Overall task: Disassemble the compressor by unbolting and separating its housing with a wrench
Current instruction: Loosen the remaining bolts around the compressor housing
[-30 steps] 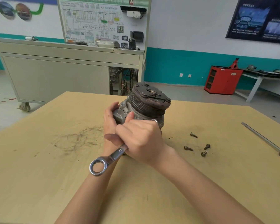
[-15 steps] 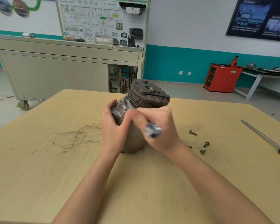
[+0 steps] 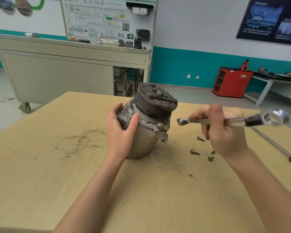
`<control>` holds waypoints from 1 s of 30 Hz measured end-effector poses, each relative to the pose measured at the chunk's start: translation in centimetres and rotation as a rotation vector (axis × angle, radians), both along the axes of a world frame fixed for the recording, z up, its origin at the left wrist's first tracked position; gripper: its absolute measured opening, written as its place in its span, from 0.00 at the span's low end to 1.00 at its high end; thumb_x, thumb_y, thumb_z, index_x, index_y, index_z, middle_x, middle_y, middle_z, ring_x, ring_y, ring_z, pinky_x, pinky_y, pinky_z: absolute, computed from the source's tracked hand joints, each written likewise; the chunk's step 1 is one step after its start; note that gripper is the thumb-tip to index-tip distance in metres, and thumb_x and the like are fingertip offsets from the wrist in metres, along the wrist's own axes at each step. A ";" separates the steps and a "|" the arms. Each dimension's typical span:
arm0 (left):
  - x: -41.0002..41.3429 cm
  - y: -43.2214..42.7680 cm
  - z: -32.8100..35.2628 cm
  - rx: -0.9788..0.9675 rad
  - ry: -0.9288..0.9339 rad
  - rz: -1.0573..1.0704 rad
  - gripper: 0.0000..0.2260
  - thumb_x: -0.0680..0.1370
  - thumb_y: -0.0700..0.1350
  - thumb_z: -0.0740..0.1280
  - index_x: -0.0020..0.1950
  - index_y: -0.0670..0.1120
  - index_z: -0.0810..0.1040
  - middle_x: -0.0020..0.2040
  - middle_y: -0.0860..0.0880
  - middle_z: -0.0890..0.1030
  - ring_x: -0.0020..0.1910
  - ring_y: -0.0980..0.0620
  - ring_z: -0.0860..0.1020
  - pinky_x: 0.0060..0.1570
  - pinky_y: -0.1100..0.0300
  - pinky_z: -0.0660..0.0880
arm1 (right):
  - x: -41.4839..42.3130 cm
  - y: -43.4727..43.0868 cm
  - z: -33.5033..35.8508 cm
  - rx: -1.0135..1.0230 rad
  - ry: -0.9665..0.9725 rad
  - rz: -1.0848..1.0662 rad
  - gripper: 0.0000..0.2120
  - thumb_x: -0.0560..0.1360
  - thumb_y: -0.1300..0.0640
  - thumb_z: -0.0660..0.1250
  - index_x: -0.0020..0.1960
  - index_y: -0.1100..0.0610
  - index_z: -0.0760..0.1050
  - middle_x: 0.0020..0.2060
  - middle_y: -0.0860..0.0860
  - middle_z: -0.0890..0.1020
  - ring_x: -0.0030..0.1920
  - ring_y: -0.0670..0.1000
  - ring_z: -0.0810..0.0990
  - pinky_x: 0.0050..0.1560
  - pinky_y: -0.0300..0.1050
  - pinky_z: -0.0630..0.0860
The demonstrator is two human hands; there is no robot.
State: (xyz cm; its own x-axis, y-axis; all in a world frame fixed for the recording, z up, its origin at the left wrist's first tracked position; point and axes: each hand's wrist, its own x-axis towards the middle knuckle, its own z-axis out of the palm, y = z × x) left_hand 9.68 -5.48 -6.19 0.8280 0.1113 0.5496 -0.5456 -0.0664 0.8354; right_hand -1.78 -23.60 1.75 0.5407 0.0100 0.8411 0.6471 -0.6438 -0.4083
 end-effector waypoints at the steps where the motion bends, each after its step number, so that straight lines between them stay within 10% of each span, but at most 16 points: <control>1: 0.0 0.0 0.0 -0.002 -0.008 0.000 0.24 0.72 0.58 0.65 0.66 0.53 0.67 0.58 0.61 0.71 0.56 0.75 0.68 0.53 0.82 0.62 | -0.3 0.5 -0.1 -0.034 -0.035 -0.046 0.33 0.79 0.38 0.49 0.40 0.62 0.80 0.23 0.52 0.76 0.22 0.49 0.73 0.21 0.41 0.69; 6: 0.1 -0.1 0.0 0.008 -0.020 0.011 0.24 0.72 0.57 0.65 0.66 0.51 0.68 0.59 0.58 0.71 0.55 0.76 0.68 0.52 0.82 0.62 | -0.8 3.3 -0.8 -0.277 -0.119 -0.245 0.15 0.77 0.52 0.63 0.45 0.64 0.81 0.28 0.52 0.80 0.26 0.48 0.77 0.27 0.44 0.72; 22: 0.0 -0.1 -0.1 0.029 -0.022 0.023 0.22 0.71 0.58 0.65 0.64 0.56 0.66 0.59 0.56 0.73 0.59 0.61 0.72 0.56 0.75 0.65 | -1.2 7.2 -0.8 -0.357 -0.047 -0.442 0.19 0.78 0.53 0.55 0.31 0.58 0.64 0.21 0.50 0.64 0.22 0.53 0.63 0.20 0.44 0.66; 30: 0.1 -0.1 -0.1 0.011 -0.024 0.016 0.22 0.72 0.57 0.65 0.64 0.54 0.67 0.58 0.59 0.71 0.56 0.74 0.69 0.53 0.81 0.62 | -1.1 6.0 -3.5 -0.127 -0.052 -0.388 0.14 0.76 0.55 0.60 0.40 0.61 0.81 0.25 0.52 0.78 0.25 0.53 0.76 0.25 0.45 0.73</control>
State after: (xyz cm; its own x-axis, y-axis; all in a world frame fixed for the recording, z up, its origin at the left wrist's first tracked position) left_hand 9.78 -5.62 -6.25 0.8127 0.1184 0.5706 -0.5643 -0.0843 0.8213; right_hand -2.89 -17.62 -1.73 0.4813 -0.0804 0.8728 0.3640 -0.8875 -0.2825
